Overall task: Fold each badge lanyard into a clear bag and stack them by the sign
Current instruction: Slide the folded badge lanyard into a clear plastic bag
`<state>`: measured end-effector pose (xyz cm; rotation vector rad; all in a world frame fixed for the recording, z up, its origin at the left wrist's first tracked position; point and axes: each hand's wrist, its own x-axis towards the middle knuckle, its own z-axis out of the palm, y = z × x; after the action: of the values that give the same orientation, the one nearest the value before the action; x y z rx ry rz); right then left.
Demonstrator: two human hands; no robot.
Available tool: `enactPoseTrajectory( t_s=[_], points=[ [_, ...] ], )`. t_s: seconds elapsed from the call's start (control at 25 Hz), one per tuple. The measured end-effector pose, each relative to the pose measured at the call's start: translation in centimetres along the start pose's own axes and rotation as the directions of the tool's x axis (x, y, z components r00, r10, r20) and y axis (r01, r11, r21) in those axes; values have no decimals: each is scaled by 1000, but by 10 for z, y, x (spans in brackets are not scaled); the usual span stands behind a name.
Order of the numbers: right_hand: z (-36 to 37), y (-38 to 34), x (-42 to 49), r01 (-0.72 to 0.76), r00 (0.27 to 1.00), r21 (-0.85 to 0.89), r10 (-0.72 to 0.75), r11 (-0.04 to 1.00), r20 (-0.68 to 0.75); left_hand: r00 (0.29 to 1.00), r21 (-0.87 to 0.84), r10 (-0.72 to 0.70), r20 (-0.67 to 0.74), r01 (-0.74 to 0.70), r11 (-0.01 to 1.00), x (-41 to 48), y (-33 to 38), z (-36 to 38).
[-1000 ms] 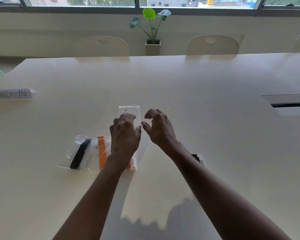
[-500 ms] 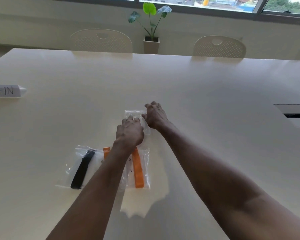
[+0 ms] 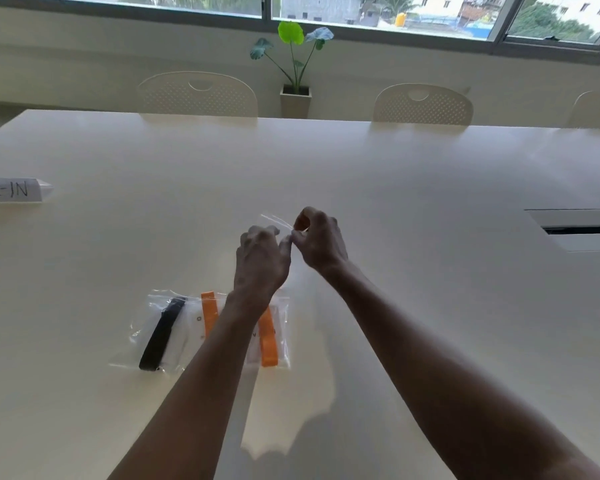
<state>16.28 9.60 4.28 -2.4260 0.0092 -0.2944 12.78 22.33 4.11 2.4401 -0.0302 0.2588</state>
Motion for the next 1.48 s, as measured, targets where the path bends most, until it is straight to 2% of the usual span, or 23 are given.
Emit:
enactPoseTrajectory(
  t_s=[0.08,0.12,0.24,0.36,0.52,0.68,0.8,0.96,1.16,1.28,1.48],
  points=[
    [-20,-7,-39,60,991,15,-58,998,-117,993,-238,-51,-105,25,971,-17,19,-8],
    [-29,-10,-59,88,983,17,-85,996,-162,989,-356,-106,-104,63,932,-30,30,-12],
    [-53,-14,-114,131,967,15,-124,991,-221,974,-668,-221,39,190,720,-73,51,-15],
    [-76,-7,-158,123,961,-8,-121,992,-248,960,-793,-228,160,263,550,-115,66,-18],
    [-100,8,-214,143,968,-27,-146,989,-203,948,-823,-197,250,315,472,-166,78,-23],
    [-120,15,-257,104,992,61,-99,993,-80,939,-787,-168,300,343,512,-203,80,-31],
    [-138,17,-273,86,996,180,-84,980,-16,937,-733,-119,329,333,593,-220,86,-42],
    [-155,24,-289,-36,996,346,5,937,90,922,-649,-6,387,277,708,-231,90,-51],
    [-164,32,-305,-254,966,573,170,779,197,922,-542,56,383,175,822,-238,96,-47],
    [-163,38,-313,-304,952,583,228,753,203,934,-479,70,349,114,870,-244,101,-39],
    [-159,41,-319,-380,921,716,310,586,236,952,-452,66,299,81,888,-254,110,-24]
  ],
)
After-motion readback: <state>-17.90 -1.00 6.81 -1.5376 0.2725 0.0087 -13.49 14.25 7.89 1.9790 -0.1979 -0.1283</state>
